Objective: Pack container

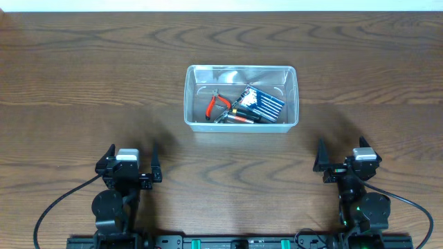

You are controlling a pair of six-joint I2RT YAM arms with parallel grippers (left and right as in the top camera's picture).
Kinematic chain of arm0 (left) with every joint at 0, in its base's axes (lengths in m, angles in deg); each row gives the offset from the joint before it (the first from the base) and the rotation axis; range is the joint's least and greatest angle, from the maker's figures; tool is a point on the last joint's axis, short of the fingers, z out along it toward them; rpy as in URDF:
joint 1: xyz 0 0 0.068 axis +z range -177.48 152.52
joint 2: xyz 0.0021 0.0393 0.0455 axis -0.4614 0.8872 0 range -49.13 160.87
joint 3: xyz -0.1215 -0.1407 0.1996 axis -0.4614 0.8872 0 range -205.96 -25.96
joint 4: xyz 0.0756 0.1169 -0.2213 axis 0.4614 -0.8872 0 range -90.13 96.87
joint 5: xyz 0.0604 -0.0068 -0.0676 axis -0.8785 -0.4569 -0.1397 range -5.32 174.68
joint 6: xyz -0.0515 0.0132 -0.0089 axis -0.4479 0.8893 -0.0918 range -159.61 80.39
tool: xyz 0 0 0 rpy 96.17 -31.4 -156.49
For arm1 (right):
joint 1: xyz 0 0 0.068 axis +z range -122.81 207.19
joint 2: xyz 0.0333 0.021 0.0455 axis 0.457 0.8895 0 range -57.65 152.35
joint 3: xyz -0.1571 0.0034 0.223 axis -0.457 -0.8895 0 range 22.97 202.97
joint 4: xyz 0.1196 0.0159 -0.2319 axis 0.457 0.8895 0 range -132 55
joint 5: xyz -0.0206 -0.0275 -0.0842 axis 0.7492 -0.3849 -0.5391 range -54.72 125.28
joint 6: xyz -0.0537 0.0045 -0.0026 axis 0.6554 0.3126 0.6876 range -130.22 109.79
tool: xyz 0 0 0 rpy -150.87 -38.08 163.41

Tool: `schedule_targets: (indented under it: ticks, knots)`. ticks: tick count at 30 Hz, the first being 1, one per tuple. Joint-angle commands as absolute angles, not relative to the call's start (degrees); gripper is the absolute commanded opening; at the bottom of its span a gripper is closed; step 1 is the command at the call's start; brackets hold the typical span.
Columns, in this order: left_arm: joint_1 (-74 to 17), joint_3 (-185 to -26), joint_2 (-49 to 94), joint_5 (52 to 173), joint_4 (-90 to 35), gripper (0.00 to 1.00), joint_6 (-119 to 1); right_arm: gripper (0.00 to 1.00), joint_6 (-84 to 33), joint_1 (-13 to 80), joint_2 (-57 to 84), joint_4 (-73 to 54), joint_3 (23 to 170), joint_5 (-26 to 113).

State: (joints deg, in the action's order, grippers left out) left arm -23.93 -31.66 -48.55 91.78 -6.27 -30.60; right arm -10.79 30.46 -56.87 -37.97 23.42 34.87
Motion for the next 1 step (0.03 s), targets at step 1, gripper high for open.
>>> schedule_targets:
  ticks: [1]
  knots:
    - [-23.7,-30.2,-48.9,91.3,-6.7,0.98,-30.7,0.99,-9.9,31.2,-57.3,-37.7,23.3,35.3]
